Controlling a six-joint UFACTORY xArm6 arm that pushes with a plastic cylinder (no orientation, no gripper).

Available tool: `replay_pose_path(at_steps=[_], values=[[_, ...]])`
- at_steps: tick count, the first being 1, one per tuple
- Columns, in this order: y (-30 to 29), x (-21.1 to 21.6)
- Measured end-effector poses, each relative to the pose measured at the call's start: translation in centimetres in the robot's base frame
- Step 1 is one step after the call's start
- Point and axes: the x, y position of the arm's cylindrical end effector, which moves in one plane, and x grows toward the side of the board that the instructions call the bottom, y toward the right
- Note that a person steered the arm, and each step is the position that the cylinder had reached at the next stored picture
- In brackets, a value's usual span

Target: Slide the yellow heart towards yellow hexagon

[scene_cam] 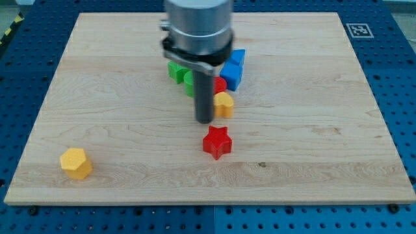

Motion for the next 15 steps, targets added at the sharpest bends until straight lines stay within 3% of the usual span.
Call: replay_pose_path(at_steps=[3, 5, 9, 11, 15], values=[[6.3, 1.3], [8.7, -3.5], [-0.7, -3.6], [-0.8, -1.8], [-6.7, 2.2]])
